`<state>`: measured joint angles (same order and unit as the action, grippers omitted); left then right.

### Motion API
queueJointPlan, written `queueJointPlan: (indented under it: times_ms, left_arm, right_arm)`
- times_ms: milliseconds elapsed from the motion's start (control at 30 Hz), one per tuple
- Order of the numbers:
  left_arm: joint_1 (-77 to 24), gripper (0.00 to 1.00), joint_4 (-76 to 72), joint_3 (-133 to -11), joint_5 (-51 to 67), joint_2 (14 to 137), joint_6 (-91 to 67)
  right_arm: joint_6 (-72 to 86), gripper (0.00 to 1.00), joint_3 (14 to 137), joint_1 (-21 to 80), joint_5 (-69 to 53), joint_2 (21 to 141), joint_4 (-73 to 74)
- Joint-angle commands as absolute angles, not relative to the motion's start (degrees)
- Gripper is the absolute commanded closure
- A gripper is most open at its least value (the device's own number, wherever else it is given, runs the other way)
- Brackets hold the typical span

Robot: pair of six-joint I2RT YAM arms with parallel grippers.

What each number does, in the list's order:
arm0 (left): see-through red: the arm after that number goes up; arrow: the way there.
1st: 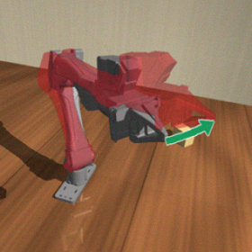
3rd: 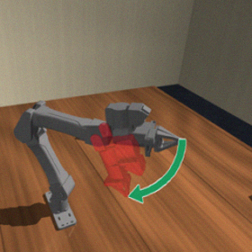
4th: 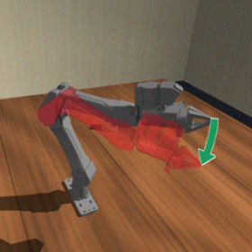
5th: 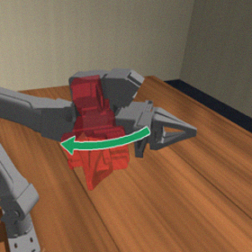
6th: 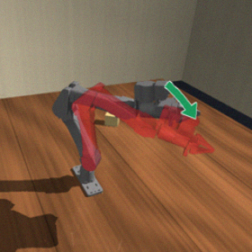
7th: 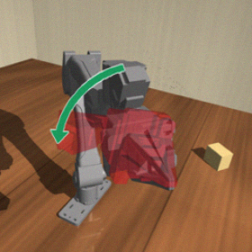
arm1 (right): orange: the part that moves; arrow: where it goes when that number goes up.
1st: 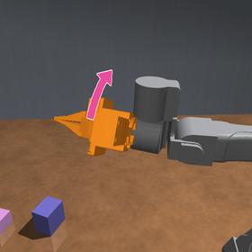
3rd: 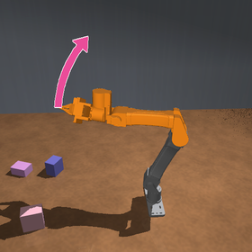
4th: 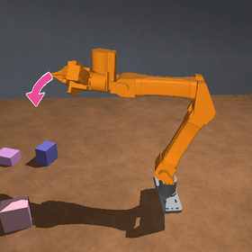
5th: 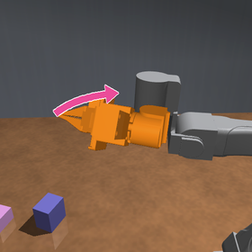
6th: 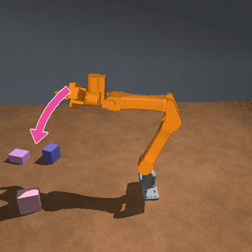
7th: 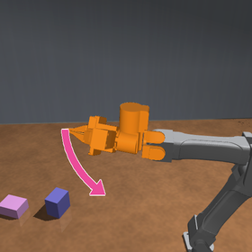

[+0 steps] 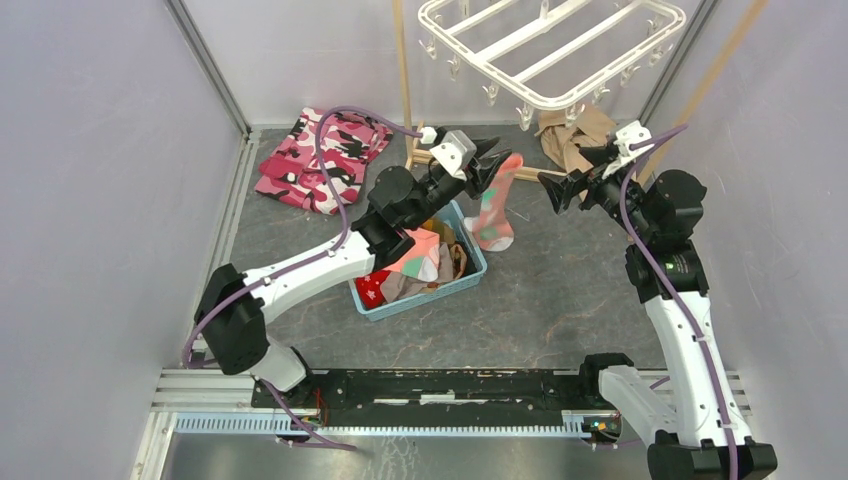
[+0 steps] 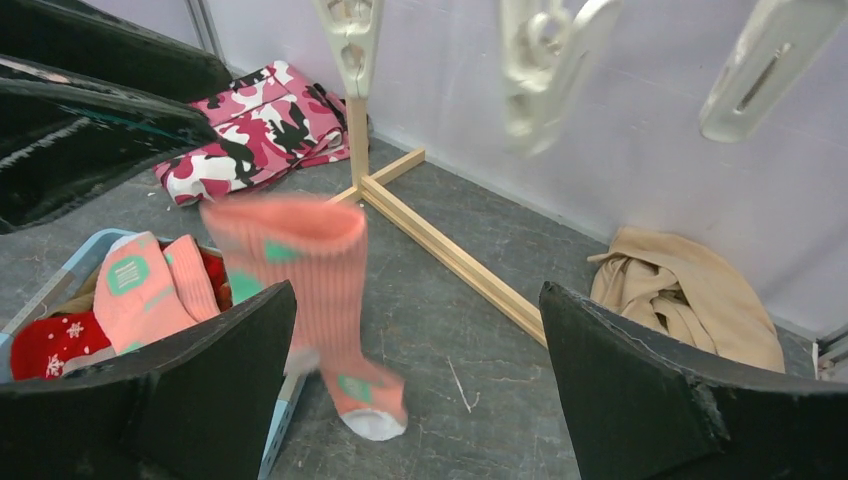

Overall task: Clip the socks to the hanger
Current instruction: Open the clamp at the hanger.

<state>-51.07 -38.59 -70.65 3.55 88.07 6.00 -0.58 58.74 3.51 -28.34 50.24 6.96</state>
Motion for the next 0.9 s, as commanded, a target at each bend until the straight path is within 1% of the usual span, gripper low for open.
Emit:
queueJointPlan:
  times_ms: [0, 67, 133, 233, 367, 500, 567, 633, 733, 800, 867]
  left_arm:
    - [-50.80, 0.58, -38.54, -68.82, 3.38, 84.22, 3.44]
    - [-50.80, 0.55, -38.28, -67.82, 3.39, 83.47, 3.44]
    - [-50.80, 0.58, -37.44, -66.78, 3.40, 82.77, 3.38]
    - [-50.73, 0.58, -36.54, -64.54, 3.70, 81.02, 3.26]
    - [-49.25, 0.48, -35.23, -58.77, 9.26, 78.20, 2.09]
    - [-47.66, 0.42, -38.57, -50.20, 13.42, 75.25, -1.74]
    - [-47.64, 0.38, -40.16, -47.83, 15.12, 75.10, -1.02]
    - [-47.64, 0.36, -39.49, -48.06, 18.16, 76.55, 1.62]
    - [-48.35, 0.32, -36.29, -51.23, 25.06, 81.24, 7.52]
    - [-50.16, 0.28, -30.87, -54.48, 28.11, 85.40, 13.74]
    - [-52.72, 0.28, -24.69, -59.35, 29.99, 90.84, 19.47]
  right_arm:
    - [-1.01, 0.02, 58.10, 3.12, -30.01, 48.75, 5.63]
    - [-0.88, 0.02, 58.01, 3.07, -30.35, 48.52, 5.49]
    - [-1.08, 0.02, 57.91, 3.12, -30.33, 48.31, 5.76]
    - [-2.37, 0.02, 57.55, 3.04, -30.49, 47.97, 6.82]
    - [-5.59, 0.02, 55.99, 2.90, -32.68, 46.94, 8.15]
    - [-10.71, 0.02, 53.92, 2.26, -34.55, 46.87, 10.98]
    - [-13.82, 0.02, 53.42, 1.28, -37.05, 47.97, 13.42]
    - [-17.14, 0.02, 54.03, 0.33, -39.25, 50.10, 17.58]
    - [-20.84, 0.03, 54.40, -4.27, -43.34, 52.88, 20.81]
    - [-21.91, 0.03, 54.25, -6.84, -45.81, 54.44, 21.89]
    - [-23.19, 0.03, 54.21, -9.57, -47.24, 56.14, 23.51]
